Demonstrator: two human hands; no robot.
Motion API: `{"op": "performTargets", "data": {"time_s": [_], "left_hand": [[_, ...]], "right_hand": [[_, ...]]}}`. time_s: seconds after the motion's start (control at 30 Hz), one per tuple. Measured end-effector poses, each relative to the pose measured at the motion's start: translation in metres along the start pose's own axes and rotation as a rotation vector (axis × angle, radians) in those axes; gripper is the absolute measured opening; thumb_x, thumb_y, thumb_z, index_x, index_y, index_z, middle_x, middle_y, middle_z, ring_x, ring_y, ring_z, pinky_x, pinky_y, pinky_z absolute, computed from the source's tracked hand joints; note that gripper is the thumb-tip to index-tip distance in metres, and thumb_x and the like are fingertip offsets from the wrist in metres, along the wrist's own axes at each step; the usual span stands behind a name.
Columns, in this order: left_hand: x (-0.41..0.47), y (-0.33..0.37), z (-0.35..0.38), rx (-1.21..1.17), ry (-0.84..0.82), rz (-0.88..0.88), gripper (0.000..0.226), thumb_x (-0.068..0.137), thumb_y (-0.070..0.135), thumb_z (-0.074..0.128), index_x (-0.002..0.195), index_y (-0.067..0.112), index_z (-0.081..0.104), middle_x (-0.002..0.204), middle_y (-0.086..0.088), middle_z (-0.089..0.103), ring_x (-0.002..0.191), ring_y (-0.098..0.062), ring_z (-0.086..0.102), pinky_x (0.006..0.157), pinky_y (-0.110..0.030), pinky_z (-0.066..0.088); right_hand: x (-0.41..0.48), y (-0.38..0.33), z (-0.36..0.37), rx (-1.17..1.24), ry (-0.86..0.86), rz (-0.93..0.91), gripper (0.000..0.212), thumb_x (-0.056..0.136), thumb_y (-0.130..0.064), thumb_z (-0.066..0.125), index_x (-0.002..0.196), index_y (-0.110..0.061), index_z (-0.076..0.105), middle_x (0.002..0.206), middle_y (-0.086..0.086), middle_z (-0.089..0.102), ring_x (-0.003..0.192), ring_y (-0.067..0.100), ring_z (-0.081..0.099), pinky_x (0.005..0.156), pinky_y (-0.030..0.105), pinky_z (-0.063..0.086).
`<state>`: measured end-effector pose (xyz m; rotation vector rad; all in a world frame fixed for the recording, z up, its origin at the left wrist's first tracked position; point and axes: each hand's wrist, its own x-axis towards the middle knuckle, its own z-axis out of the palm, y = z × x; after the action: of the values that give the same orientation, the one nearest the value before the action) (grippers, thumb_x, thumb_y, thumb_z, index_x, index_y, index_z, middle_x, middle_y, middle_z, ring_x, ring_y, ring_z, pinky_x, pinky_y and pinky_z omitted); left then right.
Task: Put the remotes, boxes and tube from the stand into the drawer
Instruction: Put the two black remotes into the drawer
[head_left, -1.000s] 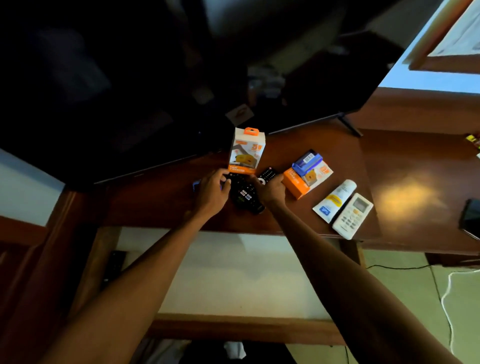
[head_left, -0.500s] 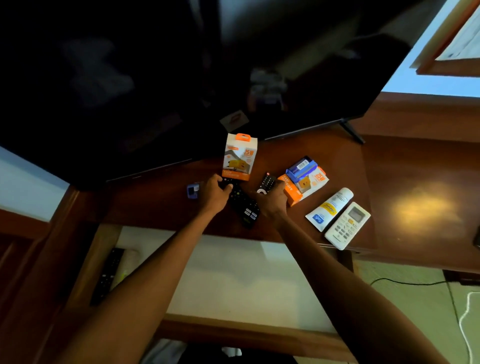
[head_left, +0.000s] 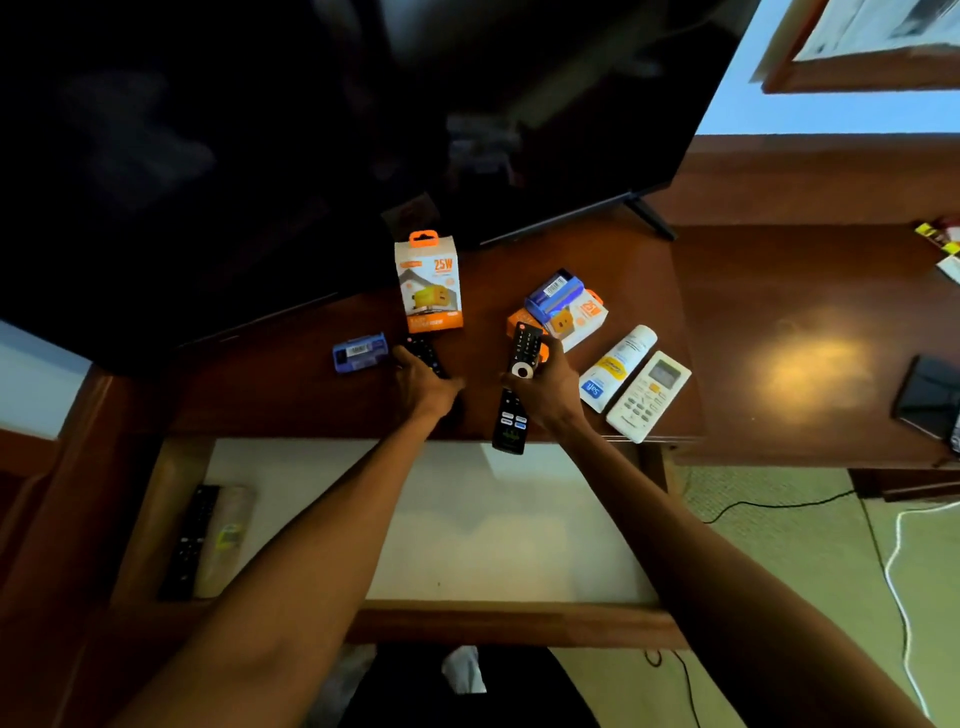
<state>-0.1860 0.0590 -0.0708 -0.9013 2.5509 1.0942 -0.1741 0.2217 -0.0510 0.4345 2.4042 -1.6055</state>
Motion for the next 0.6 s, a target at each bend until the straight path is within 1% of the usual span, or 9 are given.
{"op": "performTargets", "data": {"time_s": [0.07,0.13,0.2,0.27,0.37,0.43,0.5,0.53,0.6], "left_hand": [[-0.008,-0.011,-0.007,0.025,-0.033,-0.001,0.112,0.073,0.029,0.082,0.151,0.005,0.006,0.142,-0.026,0.041,0.128,-0.043,0.046,0.1,-0.046,0.042],[-0.014,-0.022,-0.016,0.033,-0.066,-0.003,0.108,0.074,0.027,0.081,0.15,0.005,0.008,0.143,-0.025,0.039,0.129,-0.043,0.045,0.101,-0.046,0.041],[-0.016,-0.034,-0.029,0.073,-0.112,0.003,0.102,0.073,0.027,0.081,0.148,0.006,0.016,0.143,-0.023,0.04,0.13,-0.04,0.044,0.101,-0.044,0.041],[-0.017,-0.046,-0.045,0.126,-0.161,0.044,0.096,0.066,0.034,0.082,0.143,0.011,0.029,0.137,-0.017,0.047,0.128,-0.037,0.047,0.098,-0.042,0.044],[-0.021,-0.069,-0.077,0.155,-0.202,0.147,0.088,0.051,0.048,0.077,0.128,0.021,0.044,0.12,-0.006,0.062,0.113,-0.031,0.061,0.082,-0.035,0.051],[-0.031,-0.09,-0.099,0.188,-0.189,0.207,0.084,0.058,0.044,0.08,0.13,0.024,0.043,0.122,-0.003,0.061,0.112,-0.03,0.061,0.082,-0.034,0.048],[-0.041,-0.12,-0.12,0.237,-0.135,0.262,0.082,0.063,0.043,0.081,0.132,0.03,0.038,0.125,-0.002,0.06,0.112,-0.031,0.06,0.087,-0.042,0.05],[-0.045,-0.138,-0.129,0.25,-0.109,0.279,0.081,0.062,0.043,0.08,0.131,0.033,0.037,0.124,-0.002,0.061,0.109,-0.031,0.06,0.087,-0.045,0.051],[-0.051,-0.175,-0.145,0.243,-0.062,0.305,0.078,0.062,0.041,0.078,0.129,0.035,0.037,0.119,0.0,0.062,0.102,-0.029,0.062,0.08,-0.044,0.052]], "right_hand": [[-0.005,-0.004,0.005,-0.002,-0.023,-0.005,0.073,0.078,-0.018,0.078,0.138,-0.018,0.036,0.128,0.014,0.061,0.107,0.029,0.064,0.081,0.039,0.056],[-0.011,-0.008,0.013,-0.01,-0.04,-0.03,0.074,0.078,-0.019,0.078,0.139,-0.018,0.036,0.132,0.013,0.059,0.112,0.03,0.062,0.084,0.038,0.054],[-0.017,-0.012,0.023,-0.022,-0.054,-0.062,0.076,0.077,-0.019,0.079,0.14,-0.018,0.036,0.132,0.011,0.059,0.113,0.029,0.062,0.087,0.036,0.053],[-0.025,-0.014,0.033,-0.046,-0.066,-0.08,0.075,0.075,-0.019,0.08,0.138,-0.019,0.04,0.128,0.01,0.062,0.11,0.027,0.064,0.086,0.036,0.054],[-0.04,-0.017,0.052,-0.064,-0.087,-0.072,0.073,0.073,-0.016,0.08,0.135,-0.02,0.042,0.122,0.01,0.065,0.104,0.026,0.066,0.082,0.037,0.057],[-0.054,-0.019,0.069,-0.083,-0.103,-0.069,0.069,0.073,-0.015,0.079,0.132,-0.016,0.044,0.119,0.011,0.066,0.102,0.026,0.067,0.078,0.032,0.055],[-0.07,-0.019,0.092,-0.117,-0.129,-0.07,0.064,0.073,-0.017,0.079,0.128,-0.013,0.047,0.117,0.012,0.067,0.102,0.027,0.067,0.075,0.028,0.052],[-0.078,-0.019,0.105,-0.132,-0.152,-0.07,0.062,0.073,-0.018,0.08,0.127,-0.012,0.048,0.116,0.012,0.067,0.101,0.027,0.067,0.074,0.028,0.051],[-0.095,-0.02,0.131,-0.14,-0.211,-0.08,0.061,0.074,-0.016,0.081,0.126,-0.01,0.049,0.118,0.011,0.066,0.098,0.022,0.065,0.072,0.026,0.051]]}}
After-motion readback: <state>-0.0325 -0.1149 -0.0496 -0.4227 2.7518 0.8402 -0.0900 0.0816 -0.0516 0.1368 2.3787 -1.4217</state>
